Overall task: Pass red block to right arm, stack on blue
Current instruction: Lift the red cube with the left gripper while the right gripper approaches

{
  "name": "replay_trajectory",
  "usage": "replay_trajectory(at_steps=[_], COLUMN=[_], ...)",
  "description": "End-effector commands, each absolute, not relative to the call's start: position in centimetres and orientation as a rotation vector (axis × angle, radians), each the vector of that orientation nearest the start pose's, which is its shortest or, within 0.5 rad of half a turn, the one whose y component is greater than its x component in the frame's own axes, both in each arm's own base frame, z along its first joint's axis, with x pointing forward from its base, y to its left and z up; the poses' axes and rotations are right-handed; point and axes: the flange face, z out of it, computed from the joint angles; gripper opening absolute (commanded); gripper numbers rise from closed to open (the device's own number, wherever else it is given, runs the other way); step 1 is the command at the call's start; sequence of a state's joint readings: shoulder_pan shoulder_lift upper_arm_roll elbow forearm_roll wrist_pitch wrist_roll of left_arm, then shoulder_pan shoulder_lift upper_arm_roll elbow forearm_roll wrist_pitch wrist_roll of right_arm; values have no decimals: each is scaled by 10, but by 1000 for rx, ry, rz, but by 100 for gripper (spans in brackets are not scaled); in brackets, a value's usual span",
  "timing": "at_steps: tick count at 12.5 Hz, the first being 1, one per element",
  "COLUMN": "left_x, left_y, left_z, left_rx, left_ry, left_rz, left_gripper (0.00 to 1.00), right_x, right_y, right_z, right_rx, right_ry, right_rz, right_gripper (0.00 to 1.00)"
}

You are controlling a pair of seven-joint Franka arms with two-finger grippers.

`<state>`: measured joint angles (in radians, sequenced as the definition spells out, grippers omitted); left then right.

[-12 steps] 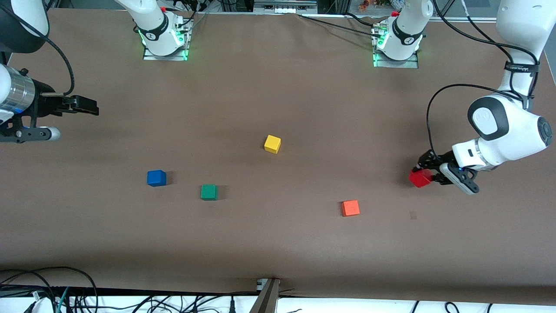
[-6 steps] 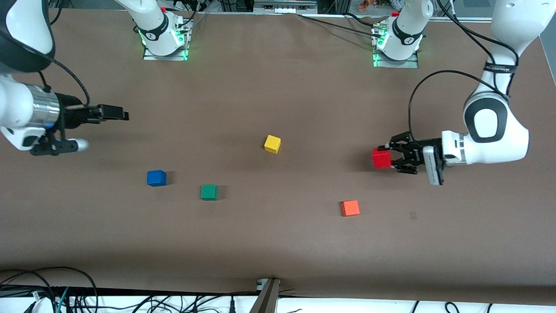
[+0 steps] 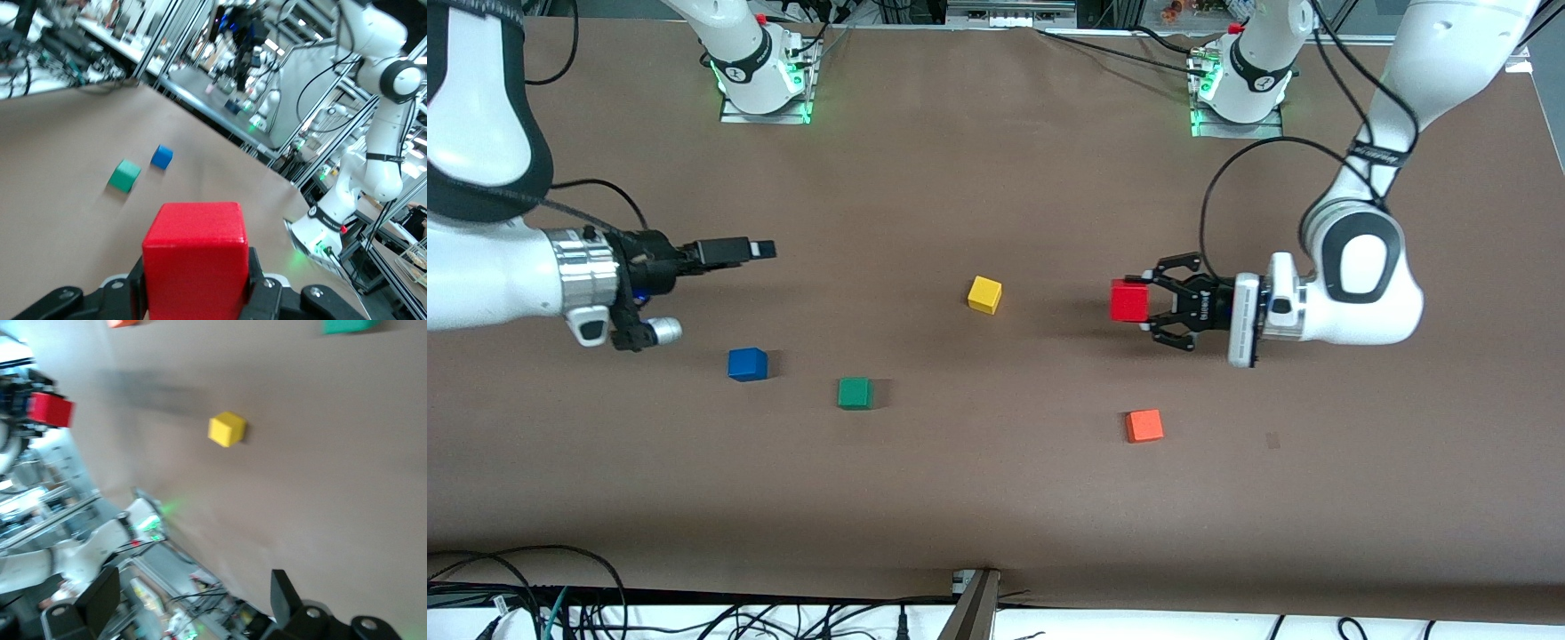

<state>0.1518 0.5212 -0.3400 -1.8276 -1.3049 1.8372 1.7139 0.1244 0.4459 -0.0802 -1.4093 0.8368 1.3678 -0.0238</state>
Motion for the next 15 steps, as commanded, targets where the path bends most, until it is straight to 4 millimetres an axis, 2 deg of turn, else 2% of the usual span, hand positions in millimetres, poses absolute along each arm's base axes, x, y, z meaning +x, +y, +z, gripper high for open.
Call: replay_trajectory(at_steps=[1, 2, 4, 6, 8, 9, 10, 15], left_x=[636, 636, 634, 626, 614, 605, 598, 584], left_y=[-197, -215, -245, -286, -323, -345, -359, -391], left_z=[269, 268, 264, 271, 268, 266, 263, 261], left_rx=[1368, 1331, 1310, 1278, 1288, 1290, 1308, 1366], left_ry=[-1007, -991, -954, -886, -849, -829, -821, -815], left_rz=[831, 876, 957, 996, 1056, 1083, 1109, 1122], left_gripper=[6, 5, 5, 6, 6, 6, 5, 4], right_x=[645, 646, 647, 644, 640, 642, 640, 633], right_y=[147, 159, 185, 210, 229, 233, 243, 268], right_z=[421, 407, 388, 360, 350, 350, 349, 340], right_rx=[-2064, -1975, -1930, -1853, -1811, -1808, -1779, -1782], right_ry=[-98, -98, -100, -65, -23, -9, 16, 61], right_rz=[554, 547, 485, 418, 394, 378, 371, 366], right_gripper=[100, 100, 100, 100, 100, 100, 100, 100])
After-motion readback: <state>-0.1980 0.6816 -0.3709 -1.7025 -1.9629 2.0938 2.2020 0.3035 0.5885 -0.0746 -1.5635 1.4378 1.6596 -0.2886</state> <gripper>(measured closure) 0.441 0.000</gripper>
